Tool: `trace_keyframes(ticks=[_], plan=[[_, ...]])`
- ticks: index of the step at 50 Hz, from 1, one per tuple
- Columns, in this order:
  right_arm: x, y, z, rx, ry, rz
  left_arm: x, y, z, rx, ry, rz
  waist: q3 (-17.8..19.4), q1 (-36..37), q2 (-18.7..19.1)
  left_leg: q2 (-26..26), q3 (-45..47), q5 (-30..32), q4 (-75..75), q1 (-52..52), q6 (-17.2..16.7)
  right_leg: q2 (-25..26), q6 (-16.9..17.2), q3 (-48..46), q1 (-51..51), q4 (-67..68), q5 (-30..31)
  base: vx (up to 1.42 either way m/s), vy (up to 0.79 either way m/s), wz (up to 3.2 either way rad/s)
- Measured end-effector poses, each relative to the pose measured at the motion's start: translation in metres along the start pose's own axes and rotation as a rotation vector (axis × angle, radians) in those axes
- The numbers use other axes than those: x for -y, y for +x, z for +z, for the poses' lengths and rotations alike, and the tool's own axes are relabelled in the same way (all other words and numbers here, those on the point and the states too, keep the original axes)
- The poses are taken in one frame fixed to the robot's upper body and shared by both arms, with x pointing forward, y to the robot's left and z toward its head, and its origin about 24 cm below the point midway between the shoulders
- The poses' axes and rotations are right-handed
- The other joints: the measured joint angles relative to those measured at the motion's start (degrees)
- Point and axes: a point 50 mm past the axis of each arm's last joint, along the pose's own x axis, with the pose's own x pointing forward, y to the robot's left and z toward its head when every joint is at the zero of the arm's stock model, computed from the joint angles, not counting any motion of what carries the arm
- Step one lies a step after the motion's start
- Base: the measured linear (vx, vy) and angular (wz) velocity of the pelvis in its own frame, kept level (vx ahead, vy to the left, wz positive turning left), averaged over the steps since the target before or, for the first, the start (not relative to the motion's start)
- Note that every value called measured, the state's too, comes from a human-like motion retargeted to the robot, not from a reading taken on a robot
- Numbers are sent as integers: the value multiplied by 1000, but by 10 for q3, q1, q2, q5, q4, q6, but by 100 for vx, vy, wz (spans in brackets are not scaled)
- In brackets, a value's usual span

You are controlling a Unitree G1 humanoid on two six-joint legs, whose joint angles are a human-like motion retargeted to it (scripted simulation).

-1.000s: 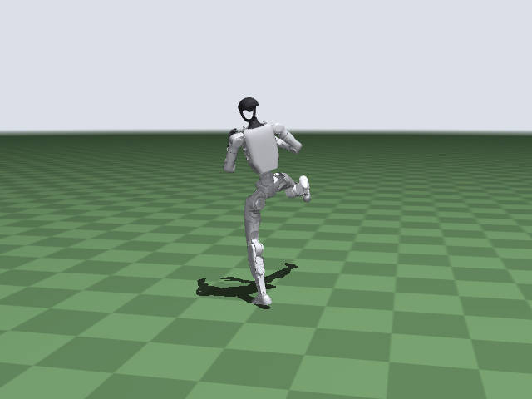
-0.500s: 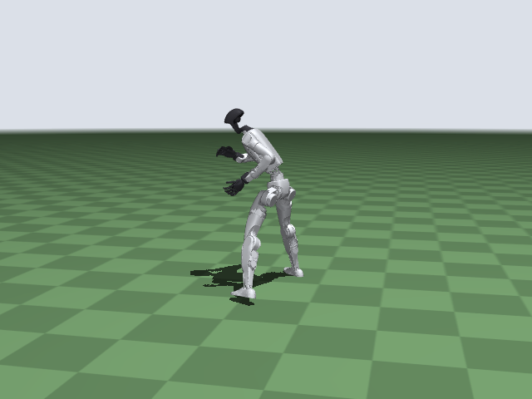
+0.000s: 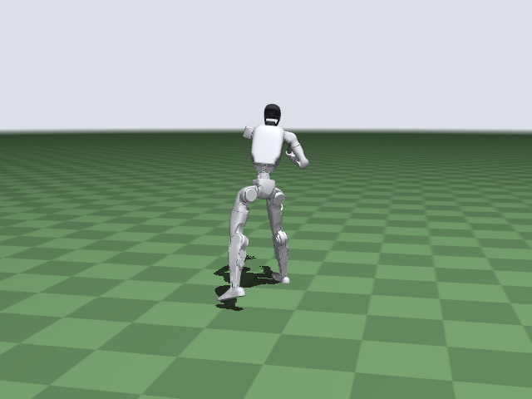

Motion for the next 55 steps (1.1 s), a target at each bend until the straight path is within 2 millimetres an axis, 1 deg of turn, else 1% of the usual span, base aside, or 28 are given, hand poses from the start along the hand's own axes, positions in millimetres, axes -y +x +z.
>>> trace_keyframes(ticks=[2, 3, 5, 7, 10, 13, 15, 17, 19, 20, 22, 23, 25, 28, 30, 31, 33, 35, 36, 37, 39, 40, 42, 45, 48, 50, 53, 55], plan=[[-1, 17, 10, 118, 2, -3, -10, 1, -2, -36, -409, 100, -7, -12, -2, -19, -17, -15, -12, 11, 0, -4, -2, 14, -4, -4, 0, -1, 14, -76], [-2, 26, 14, 173, -17, -11, -24, -1, 4, 15, -716, 194, -3, -9, 1, -20, -20, -22, -13, 21, 0, -1, -9, 17, -2, -6, -4, -4, 11, -103], [-5, 44, 18, 282, -91, -63, -48, -20, 18, 166, -1235, 385, 1, 7, 16, -8, -12, -36, -5, 32, 0, 12, -31, 6, -2, -11, -15, -9, 7, -113], [-8, 78, 19, 414, -262, -132, -76, -49, 28, 304, -1311, 630, 35, 33, 26, 5, 11, -57, 7, 48, 0, 17, -48, -34, 3, -15, -25, -19, 10, -103], [2, 143, 15, 537, -525, -293, -83, -95, 19, 352, -1308, 901, 62, 84, 55, 39, 67, -112, 23, 65, 3, 27, -64, -131, -4, -4, -42, -25, 12, -94], [11, 209, -7, 396, -592, -400, -50, -146, 12, 299, -1707, 923, 54, 143, 78, 25, 124, -197, 21, 60, 27, -16, -65, -255, -48, 41, -65, -34, 22, -62], [19, 251, -20, 181, -456, -415, -27, -172, 22, 273, -2062, 843, 68, 185, 89, 14, 148, -253, 16, 54, 33, -72, -65, -373, -86, 124, -103, -37, 23, -50], [35, 271, -38, -67, -153, -459, 0, -191, 36, 190, -2342, 692, 68, 233, 93, 6, 160, -291, 52, 28, 31, -172, -86, -498, -120, 277, -167, -26, 13, -55], [55, 273, -53, -220, 107, -562, 23, -206, 48, 82, -2460, 561, 70, 274, 89, -7, 161, -308, 112, 1, 29, -268, -95, -544, -146, 397, -182, -11, 0, -27], [63, 270, -59, -255, 188, -612, 34, -213, 52, 30, -2471, 510, 71, 288, 90, -12, 156, -312, 140, -11, 31, -300, -88, -532, -163, 435, -169, 3, -10, 17], [55, 251, -67, -220, 209, -554, 48, -227, 52, -14, -2362, 437, 69, 295, 113, -2, 146, -309, 153, -21, 41, -282, -47, -447, -207, 445, -133, 15, -19, 20], [42, 236, -71, -195, 212, -462, 55, -233, 49, -19, -2279, 399, 66, 294, 128, 8, 152, -301, 143, -17, 46, -252, -35, -418, -220, 436, -129, 26, -28, -14], [10, 186, -86, -212, 225, -227, 74, -249, 44, -43, -2119, 280, 62, 276, 158, 27, 171, -265, 97, 12, 58, -206, -40, -402, -216, 431, -137, 40, -35, -26], [-20, 58, -133, -522, 227, 0, 126, -293, 51, -132, -1877, -101, 26, 199, 192, 54, 172, -165, 35, 57, 61, -214, -52, -426, -181, 502, -161, 65, -49, 37], [-14, -43, -151, -826, 200, 12, 166, -337, 61, -189, -1729, -454, -10, 154, 203, 75, 157, -89, 36, 73, 56, -222, -54, -431, -153, 551, -186, 77, -67, 28], [-4, -90, -151, -975, 192, -38, 186, -364, 67, -233, -1664, -636, -27, 148, 204, 84, 144, -55, 55, 79, 60, -208, -59, -429, -135, 557, -199, 76, -76, -47], [20, -170, -132, -1221, 178, -197, 220, -428, 73, -370, -1523, -963, -55, 155, 202, 87, 77, -16, 126, 76, 76, -160, -71, -416, -93, 545, -222, 72, -76, -140], [48, -222, -100, -1360, 164, -406, 241, -505, 71, -600, -1337, -1190, -72, 185, 195, 44, -51, -38, 263, 39, 87, -88, -80, -389, -42, 489, -227, 66, -63, -216], [61, -235, -86, -1380, 147, -495, 244, -543, 68, -758, -1229, -1249, -78, 203, 188, 10, -80, -69, 351, 11, 91, -57, -80, -364, -14, 446, -216, 59, -47, -229], [75, -245, -72, -1390, 115, -566, 241, -582, 67, -916, -1122, -1304, -83, 221, 180, -17, -91, -102, 442, -19, 102, -29, -81, -335, 15, 400, -202, 52, -36, -219], [98, -253, -53, -1379, 31, -626, 223, -648, 72, -1262, -947, -1376, -92, 256, 156, -33, -29, -181, 632, -85, 154, 3, -78, -248, 73, 304, -158, 45, -26, -197], [106, -253, -46, -1374, -3, -646, 209, -675, 78, -1439, -873, -1406, -94, 272, 142, -34, 9, -223, 728, -118, 183, 13, -74, -195, 104, 258, -137, 37, -19, -189], [112, -245, -45, -1357, -36, -612, 187, -709, 81, -1691, -797, -1438, -86, 308, 111, -67, 54, -289, 913, -216, 193, 15, -56, -86, 160, 183, -117, 31, -14, -200], [117, -223, -51, -1295, -91, -472, 158, -744, 68, -1742, -725, -1545, -81, 373, 70, -109, 115, -351, 1146, -443, 161, -10, -28, -9, 215, 120, -124, 20, -7, -251], [114, -183, -71, -1155, -172, -280, 146, -757, 60, -1502, -587, -1696, 3, 473, 58, -47, 137, -379, 1225, -654, 93, -40, -9, 72, 278, 60, -106, 15, 4, -426], [105, -160, -85, -1095, -222, -139, 124, -773, 70, -1505, -538, -1818, 71, 514, 61, -3, 98, -390, 1212, -746, 39, -81, -1, 143, 342, 17, -80, 18, 16, -480], [86, -136, -105, -1049, -244, 54, 76, -799, 95, -1725, -558, -2039, 83, 527, 36, 66, 14, -357, 1165, -885, 9, -155, 1, 241, 326, 61, -92, 20, 20, -344], [66, -118, -113, -979, -215, 142, 59, -804, 108, -1832, -648, -2122, 83, 515, 7, 116, -40, -335, 1127, -949, 9, -196, 1, 300, 295, 112, -119, 19, 18, -250]])
